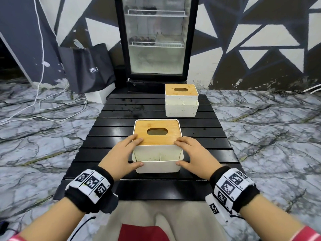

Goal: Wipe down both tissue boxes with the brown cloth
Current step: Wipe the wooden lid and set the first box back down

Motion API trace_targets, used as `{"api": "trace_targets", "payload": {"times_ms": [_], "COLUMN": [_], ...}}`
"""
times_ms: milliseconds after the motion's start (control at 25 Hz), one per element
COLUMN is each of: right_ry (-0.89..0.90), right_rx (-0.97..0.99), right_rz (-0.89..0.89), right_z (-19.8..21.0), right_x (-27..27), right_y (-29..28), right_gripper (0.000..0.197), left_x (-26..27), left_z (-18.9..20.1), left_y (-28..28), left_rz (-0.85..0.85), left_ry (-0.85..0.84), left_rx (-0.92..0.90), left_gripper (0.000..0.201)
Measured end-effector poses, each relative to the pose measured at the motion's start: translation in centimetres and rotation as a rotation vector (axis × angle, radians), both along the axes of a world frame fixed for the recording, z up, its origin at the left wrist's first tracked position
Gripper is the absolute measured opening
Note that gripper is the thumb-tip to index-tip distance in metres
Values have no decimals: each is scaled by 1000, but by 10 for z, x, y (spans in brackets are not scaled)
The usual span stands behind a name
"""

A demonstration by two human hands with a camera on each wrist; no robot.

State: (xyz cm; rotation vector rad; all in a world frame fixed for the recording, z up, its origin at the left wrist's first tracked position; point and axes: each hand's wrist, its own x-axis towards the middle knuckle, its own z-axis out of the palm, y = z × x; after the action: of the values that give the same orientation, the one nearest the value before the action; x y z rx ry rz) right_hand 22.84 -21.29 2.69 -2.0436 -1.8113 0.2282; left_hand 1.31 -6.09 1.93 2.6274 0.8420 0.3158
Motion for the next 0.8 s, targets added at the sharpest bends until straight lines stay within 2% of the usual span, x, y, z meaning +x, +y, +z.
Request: {"api": "trace_targets", "payload": {"times_ms": [320,600,800], "right_ry": [-19,36,48], "right_rx": [-4,1,33], "right_rz": [14,-15,-56], "right_z": [5,3,7], "right_x": [-14,-10,1], "right_y": [60,158,214], "right_gripper": [62,59,52], "left_x": [-13,-7,12], "left_z": [-3,1,8], "left_y": [42,132,195], "left_rz": [97,211,213], "left_ry": [3,109,144], "left_rx": [-13,101,34], "left_gripper": [80,77,76]}}
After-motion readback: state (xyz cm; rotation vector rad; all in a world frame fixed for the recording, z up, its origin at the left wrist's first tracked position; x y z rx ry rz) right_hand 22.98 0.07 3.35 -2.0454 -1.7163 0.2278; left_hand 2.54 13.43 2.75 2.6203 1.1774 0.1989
